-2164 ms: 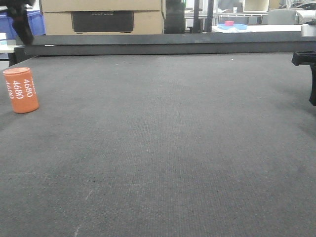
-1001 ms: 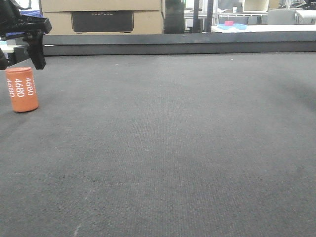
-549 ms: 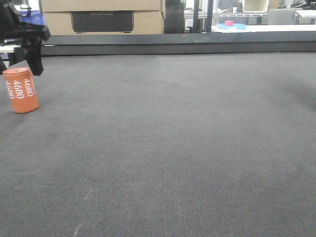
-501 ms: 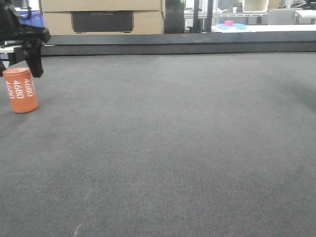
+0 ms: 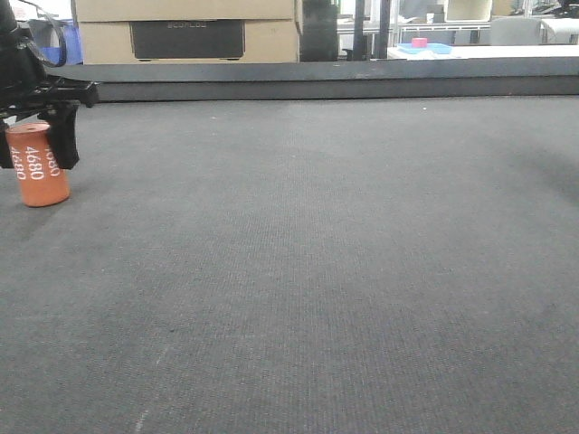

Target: Place cylindrical capacitor in blue bin on shelf

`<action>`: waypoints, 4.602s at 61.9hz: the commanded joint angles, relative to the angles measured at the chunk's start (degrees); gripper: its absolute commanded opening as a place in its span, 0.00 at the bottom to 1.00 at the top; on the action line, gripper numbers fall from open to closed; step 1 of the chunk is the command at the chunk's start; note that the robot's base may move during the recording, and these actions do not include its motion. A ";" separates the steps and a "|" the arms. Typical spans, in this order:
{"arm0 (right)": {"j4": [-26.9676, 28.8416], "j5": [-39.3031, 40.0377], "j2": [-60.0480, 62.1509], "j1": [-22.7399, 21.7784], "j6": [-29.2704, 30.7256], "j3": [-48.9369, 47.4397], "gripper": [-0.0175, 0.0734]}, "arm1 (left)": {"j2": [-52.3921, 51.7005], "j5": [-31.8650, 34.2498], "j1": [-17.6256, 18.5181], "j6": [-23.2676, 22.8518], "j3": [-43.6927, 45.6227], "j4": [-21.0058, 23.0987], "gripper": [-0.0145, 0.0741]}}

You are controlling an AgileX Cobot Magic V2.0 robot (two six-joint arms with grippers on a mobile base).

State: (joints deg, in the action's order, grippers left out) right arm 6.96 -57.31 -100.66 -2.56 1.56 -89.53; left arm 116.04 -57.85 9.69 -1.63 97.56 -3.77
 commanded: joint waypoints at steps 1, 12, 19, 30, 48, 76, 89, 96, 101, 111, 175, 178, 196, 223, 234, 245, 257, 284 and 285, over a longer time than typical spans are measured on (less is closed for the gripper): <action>-0.63 0.83 0.62 -0.21 0.22 -0.13 0.01 | -0.11 -0.29 0.05 -0.51 0.32 0.17 0.17; -0.09 0.82 2.13 -0.08 0.22 -0.13 0.01 | -1.67 -1.37 0.05 -0.51 0.96 0.55 0.04; -0.09 1.76 4.19 -0.08 0.22 -0.13 0.01 | -4.65 -1.19 0.05 -0.51 1.37 1.22 0.04; -0.09 8.10 8.68 -0.08 0.22 3.71 0.01 | -11.28 5.94 0.93 0.11 -0.15 3.77 0.04; -0.09 28.85 18.90 -0.08 0.22 21.63 0.01 | -24.00 25.81 2.60 0.11 -14.63 6.28 0.04; -0.21 45.63 38.70 3.16 0.22 40.29 0.01 | -52.91 52.89 2.65 -0.01 -46.03 7.64 0.04; -0.85 51.35 47.88 5.04 0.22 45.65 0.01 | -67.04 56.59 2.65 -0.01 -55.17 7.76 0.04; -0.85 48.37 52.74 5.04 0.22 46.27 0.01 | -73.91 55.48 2.65 -0.01 -57.66 7.76 0.04; -0.85 46.18 56.00 5.04 0.22 46.27 0.01 | -78.18 54.40 2.65 -0.01 -58.71 7.76 0.04; -0.85 44.32 61.39 5.04 0.22 46.27 0.01 | -84.47 51.93 2.65 -0.01 -59.21 7.76 0.04; -0.85 44.45 71.31 5.04 0.22 46.27 0.01 | -89.07 52.84 2.65 -0.01 -59.21 7.76 0.04; -0.85 44.45 71.31 5.04 0.22 46.27 0.01 | -89.07 52.84 2.65 -0.01 -59.21 7.76 0.04; -0.85 44.45 71.31 5.04 0.22 46.27 0.01 | -89.07 52.84 2.65 -0.01 -59.21 7.76 0.04; -0.85 44.45 71.31 5.04 0.22 46.27 0.01 | -89.07 52.84 2.65 -0.01 -59.21 7.76 0.04; -0.85 44.45 71.31 5.04 0.22 46.27 0.01 | -89.07 52.84 2.65 -0.01 -59.21 7.76 0.04; -0.85 44.45 71.31 5.04 0.22 46.27 0.01 | -89.07 52.84 2.65 -0.01 -59.21 7.76 0.04; -0.85 44.45 71.31 5.04 0.22 46.27 0.01 | -89.07 52.84 2.65 -0.01 -59.21 7.76 0.04; -0.85 44.45 71.31 5.04 0.22 46.27 0.01 | -89.07 52.84 2.65 -0.01 -59.21 7.76 0.04; -0.85 44.45 71.31 5.04 0.22 46.27 0.01 | -89.07 52.84 2.65 -0.01 -59.21 7.76 0.04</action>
State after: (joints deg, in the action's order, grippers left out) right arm 6.61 -14.22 -29.46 2.38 1.56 -43.28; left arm 27.23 -6.25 12.01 -1.51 38.22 3.59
